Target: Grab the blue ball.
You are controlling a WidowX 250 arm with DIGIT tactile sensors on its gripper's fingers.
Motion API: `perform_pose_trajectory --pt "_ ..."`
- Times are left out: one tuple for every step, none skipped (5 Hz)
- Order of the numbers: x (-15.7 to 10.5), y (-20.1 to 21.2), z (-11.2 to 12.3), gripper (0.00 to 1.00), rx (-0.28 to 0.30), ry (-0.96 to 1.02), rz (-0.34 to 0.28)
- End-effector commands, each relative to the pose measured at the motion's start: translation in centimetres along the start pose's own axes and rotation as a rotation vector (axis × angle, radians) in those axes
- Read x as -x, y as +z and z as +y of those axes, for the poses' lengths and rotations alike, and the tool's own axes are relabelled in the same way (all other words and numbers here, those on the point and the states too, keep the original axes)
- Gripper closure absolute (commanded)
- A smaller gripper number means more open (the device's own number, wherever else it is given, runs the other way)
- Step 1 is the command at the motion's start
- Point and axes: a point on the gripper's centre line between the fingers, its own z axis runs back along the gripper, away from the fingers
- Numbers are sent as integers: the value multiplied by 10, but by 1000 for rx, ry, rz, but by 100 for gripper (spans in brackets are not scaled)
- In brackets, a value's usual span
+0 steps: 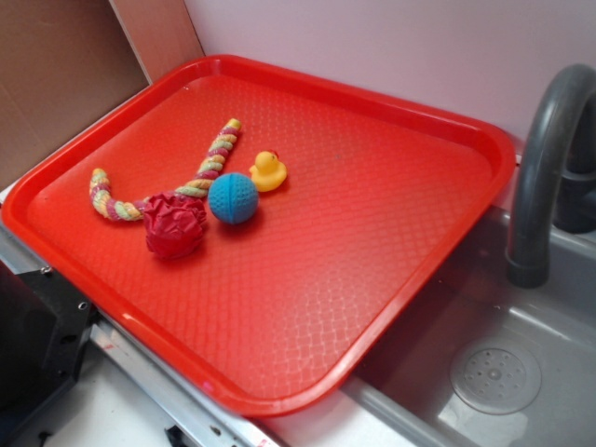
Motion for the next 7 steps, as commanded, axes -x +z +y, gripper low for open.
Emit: perform_pose_trajectory --pt "0 0 0 0 0 0 0" --pt "-12 -12 -3 0 -19 -124 -62" --pt "-21 -30 -12 0 -30 -205 -86" --pt "-39 -57 -33 0 -19 -345 -125" --pt "-50 -82 -50 0 32 -425 -71" --pt "-57 -109 -60 0 24 -448 -13" --pt "-60 -137 -55 0 5 -448 58"
